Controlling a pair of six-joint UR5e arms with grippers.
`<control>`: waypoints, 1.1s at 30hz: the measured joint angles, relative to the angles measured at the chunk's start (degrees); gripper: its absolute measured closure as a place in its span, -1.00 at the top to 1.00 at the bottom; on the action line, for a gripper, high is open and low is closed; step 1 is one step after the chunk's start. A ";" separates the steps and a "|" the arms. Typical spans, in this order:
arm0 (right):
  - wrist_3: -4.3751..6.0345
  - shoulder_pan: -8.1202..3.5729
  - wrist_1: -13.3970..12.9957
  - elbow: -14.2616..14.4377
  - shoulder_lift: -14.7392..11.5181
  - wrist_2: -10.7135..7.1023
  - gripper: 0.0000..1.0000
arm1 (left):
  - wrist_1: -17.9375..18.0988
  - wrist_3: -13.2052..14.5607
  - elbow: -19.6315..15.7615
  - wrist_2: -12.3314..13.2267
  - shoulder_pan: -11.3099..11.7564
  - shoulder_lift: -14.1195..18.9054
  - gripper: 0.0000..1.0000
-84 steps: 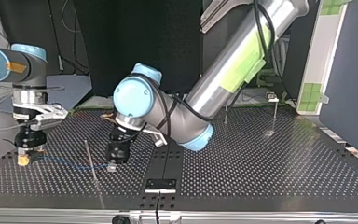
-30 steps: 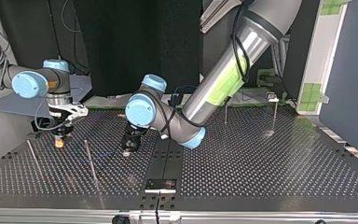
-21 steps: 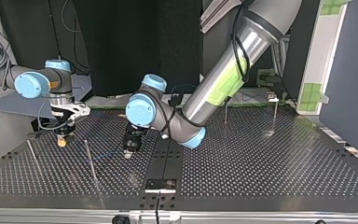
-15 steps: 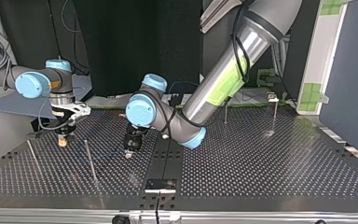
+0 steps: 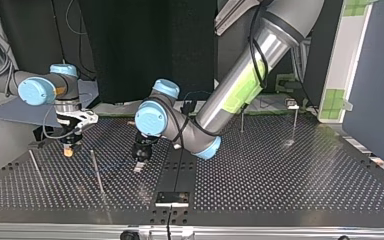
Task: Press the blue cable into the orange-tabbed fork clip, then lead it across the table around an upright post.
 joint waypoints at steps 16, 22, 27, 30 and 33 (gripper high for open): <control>0.00 0.08 -0.01 0.01 0.21 -0.07 -1.00 | 0.00 -0.60 -0.01 -0.02 0.00 -0.03 1.00; 0.00 0.07 -0.16 0.04 0.43 0.06 -1.00 | 0.00 -1.57 0.00 -0.10 0.00 -0.01 1.00; 0.00 0.05 -0.39 0.02 1.37 -0.01 -1.00 | 0.00 -2.09 0.00 -0.32 0.00 -0.02 1.00; 0.00 0.07 -0.40 0.02 2.10 -0.06 -1.00 | 0.00 -2.16 -0.01 -0.92 0.00 -0.02 1.00; 0.00 0.08 -0.38 0.02 2.71 -0.08 -1.00 | 0.00 -2.27 0.00 -1.25 0.00 -0.01 1.00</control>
